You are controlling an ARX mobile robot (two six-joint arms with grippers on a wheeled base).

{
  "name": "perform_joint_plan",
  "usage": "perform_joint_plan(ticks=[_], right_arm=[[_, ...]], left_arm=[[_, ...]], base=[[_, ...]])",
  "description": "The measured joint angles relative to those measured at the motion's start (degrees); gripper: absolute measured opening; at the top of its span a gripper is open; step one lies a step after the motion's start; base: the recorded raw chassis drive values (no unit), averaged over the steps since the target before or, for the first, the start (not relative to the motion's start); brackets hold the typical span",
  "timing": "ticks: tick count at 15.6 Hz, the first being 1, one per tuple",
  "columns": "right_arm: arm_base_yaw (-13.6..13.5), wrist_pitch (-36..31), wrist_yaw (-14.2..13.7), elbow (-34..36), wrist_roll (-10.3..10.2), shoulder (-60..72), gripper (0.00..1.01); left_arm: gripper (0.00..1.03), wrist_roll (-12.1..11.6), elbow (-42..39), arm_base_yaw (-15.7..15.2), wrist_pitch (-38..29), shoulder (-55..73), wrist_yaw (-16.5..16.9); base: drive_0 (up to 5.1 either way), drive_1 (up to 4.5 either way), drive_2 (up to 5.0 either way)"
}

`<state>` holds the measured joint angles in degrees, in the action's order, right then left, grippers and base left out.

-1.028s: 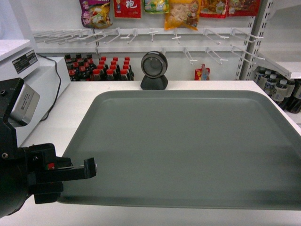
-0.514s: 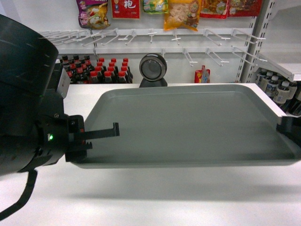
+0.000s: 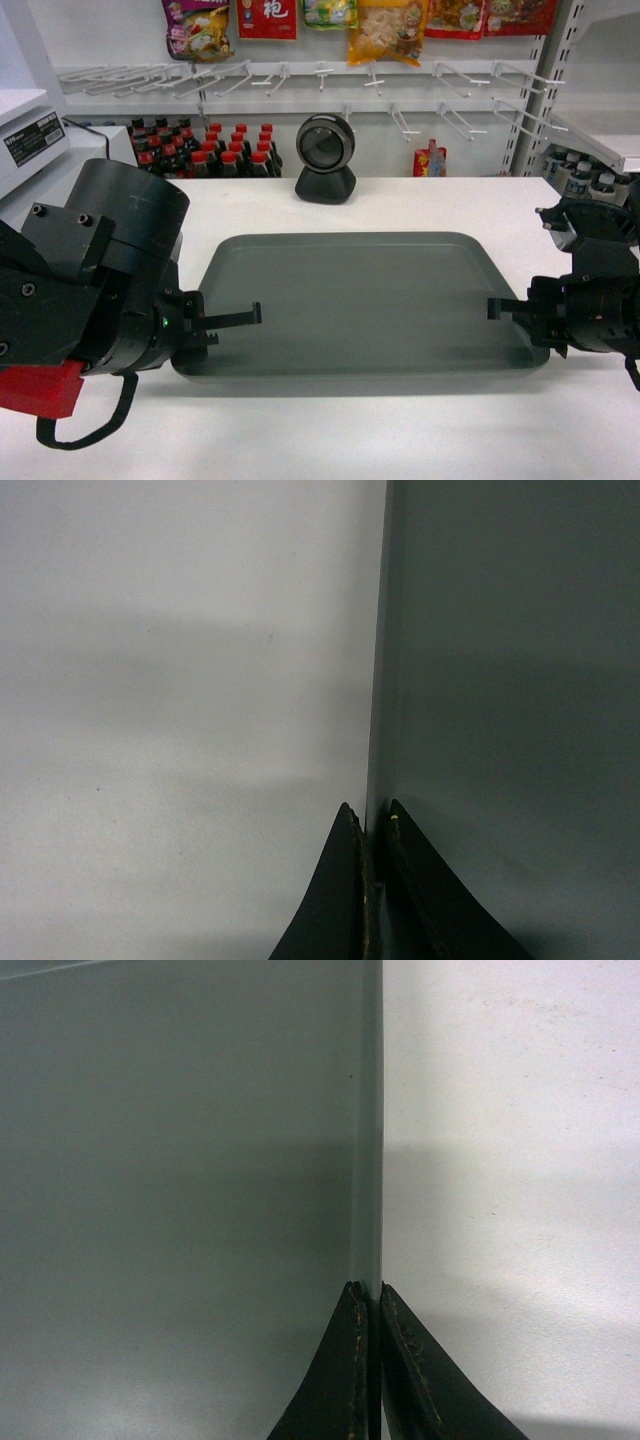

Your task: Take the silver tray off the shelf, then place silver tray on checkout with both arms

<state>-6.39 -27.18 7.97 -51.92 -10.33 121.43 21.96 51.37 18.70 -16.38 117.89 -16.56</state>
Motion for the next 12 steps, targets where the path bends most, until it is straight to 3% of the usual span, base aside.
perform_joint_plan(ticks=[1, 2, 5, 6, 7, 8, 9, 10, 12], right_arm=[[-0.04, -0.61, -1.11, 0.79, 0.98, 0.17, 0.13], [-0.48, -1.42, -1.4, 1.57, 1.27, 0.28, 0.24], [-0.59, -7.54, -5.05, 4.59, 1.2, -2.03, 0.55], [0.17, -9.46, -4.48, 6.58, 0.79, -5.46, 0.66], [0.22, -23.15, -8.11, 9.2, 2.12, -6.25, 0.65], [0.59, -32.81, -11.93, 11.67, 4.5, -6.1, 0.56], [0.98, -42.8, -12.76, 20.85, 7.43, -7.65, 0.39], [1.66, -45.79, -12.66, 26.53, 8.7, -10.93, 0.25], [2.56, -47.01, -11.89, 33.09, 9.53, -22.21, 0.02]], left_arm=[[0.06, 1.53, -0.07, 0.52, 0.13, 0.52, 0.02], [0.18, 2.05, -0.15, 1.38, 0.42, 1.66, -0.63], [0.48, 1.51, -2.67, 3.15, -4.81, 0.26, -1.22], [0.59, 0.44, -5.64, 3.41, -9.64, -2.95, -2.32], [0.66, -1.84, -8.31, 3.34, -17.99, -6.86, -4.48], [0.57, -5.55, -11.13, 2.71, -33.4, -8.15, -3.82], [0.41, -13.97, -19.58, -0.04, -48.78, -11.17, -1.6], [0.26, -17.9, -27.08, -2.75, -55.21, -13.53, -0.17], [0.01, -20.31, -34.18, -5.95, -57.7, -24.09, 3.48]], base=[[0.0, 0.0, 0.0], [0.0, 0.0, 0.0], [0.0, 0.0, 0.0], [0.0, 0.0, 0.0], [0.0, 0.0, 0.0], [0.0, 0.0, 0.0], [0.0, 0.0, 0.0], [0.0, 0.0, 0.0], [0.0, 0.0, 0.0]])
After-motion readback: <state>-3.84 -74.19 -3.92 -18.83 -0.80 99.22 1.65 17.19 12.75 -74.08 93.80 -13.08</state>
